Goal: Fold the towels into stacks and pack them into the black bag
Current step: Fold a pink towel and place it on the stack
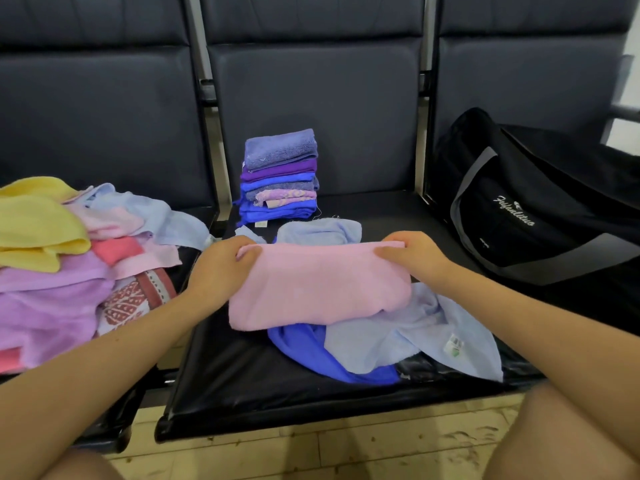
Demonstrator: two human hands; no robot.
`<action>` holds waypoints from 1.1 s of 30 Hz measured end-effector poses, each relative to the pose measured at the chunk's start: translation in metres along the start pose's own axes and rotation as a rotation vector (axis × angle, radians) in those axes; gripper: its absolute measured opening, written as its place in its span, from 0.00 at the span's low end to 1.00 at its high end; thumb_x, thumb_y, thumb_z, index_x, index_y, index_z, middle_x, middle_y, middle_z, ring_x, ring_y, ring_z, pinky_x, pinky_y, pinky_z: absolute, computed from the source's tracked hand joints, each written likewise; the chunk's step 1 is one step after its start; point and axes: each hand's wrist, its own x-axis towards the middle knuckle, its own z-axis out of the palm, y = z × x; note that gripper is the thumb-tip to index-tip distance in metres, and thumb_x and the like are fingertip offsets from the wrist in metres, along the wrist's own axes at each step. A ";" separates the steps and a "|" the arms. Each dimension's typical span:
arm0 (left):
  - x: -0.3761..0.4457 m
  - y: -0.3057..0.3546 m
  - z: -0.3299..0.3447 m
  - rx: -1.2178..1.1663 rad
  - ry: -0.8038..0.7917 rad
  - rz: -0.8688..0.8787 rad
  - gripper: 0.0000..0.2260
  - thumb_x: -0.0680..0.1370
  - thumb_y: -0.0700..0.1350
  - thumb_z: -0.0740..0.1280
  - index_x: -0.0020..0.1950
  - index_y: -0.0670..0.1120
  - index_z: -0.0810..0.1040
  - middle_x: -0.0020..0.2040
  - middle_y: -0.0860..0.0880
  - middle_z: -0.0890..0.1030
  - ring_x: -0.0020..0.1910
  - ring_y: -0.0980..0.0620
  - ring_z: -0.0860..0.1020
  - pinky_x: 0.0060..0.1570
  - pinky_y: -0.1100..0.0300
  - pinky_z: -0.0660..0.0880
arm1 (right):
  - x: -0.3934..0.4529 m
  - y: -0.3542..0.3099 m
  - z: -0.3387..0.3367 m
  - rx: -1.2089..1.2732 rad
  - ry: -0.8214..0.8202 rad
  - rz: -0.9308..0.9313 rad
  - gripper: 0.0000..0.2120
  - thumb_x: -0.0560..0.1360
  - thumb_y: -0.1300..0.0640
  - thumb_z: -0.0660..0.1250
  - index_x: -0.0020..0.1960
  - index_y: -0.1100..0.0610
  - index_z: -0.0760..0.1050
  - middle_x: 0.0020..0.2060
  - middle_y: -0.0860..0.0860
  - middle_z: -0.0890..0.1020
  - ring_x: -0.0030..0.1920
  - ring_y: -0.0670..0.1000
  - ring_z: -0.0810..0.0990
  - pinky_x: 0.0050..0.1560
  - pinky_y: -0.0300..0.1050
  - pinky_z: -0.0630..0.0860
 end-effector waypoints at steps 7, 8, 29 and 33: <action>0.028 -0.013 0.025 0.060 0.001 -0.045 0.09 0.79 0.45 0.60 0.47 0.51 0.80 0.50 0.48 0.75 0.49 0.50 0.74 0.48 0.55 0.70 | 0.033 0.030 0.027 -0.226 0.013 0.104 0.03 0.76 0.59 0.64 0.44 0.55 0.77 0.42 0.49 0.78 0.44 0.51 0.75 0.40 0.42 0.69; 0.030 -0.015 0.028 0.066 -0.019 -0.060 0.08 0.79 0.45 0.60 0.45 0.52 0.78 0.50 0.48 0.76 0.49 0.49 0.75 0.47 0.54 0.71 | 0.035 0.032 0.031 -0.244 0.003 0.123 0.03 0.76 0.59 0.64 0.44 0.55 0.76 0.42 0.49 0.78 0.44 0.51 0.75 0.40 0.43 0.69; 0.004 -0.006 0.021 -0.048 -0.185 -0.370 0.18 0.77 0.49 0.66 0.31 0.45 0.67 0.31 0.48 0.70 0.34 0.50 0.69 0.32 0.59 0.62 | 0.005 0.015 0.008 -0.285 -0.344 0.528 0.21 0.72 0.42 0.70 0.53 0.59 0.74 0.39 0.51 0.75 0.37 0.49 0.75 0.33 0.42 0.69; 0.003 0.001 0.016 -0.301 -0.117 -0.441 0.11 0.80 0.44 0.61 0.56 0.39 0.77 0.51 0.44 0.77 0.52 0.43 0.75 0.50 0.53 0.72 | 0.004 0.015 0.011 0.122 -0.111 0.430 0.12 0.74 0.54 0.71 0.51 0.61 0.76 0.49 0.55 0.77 0.51 0.55 0.77 0.49 0.48 0.76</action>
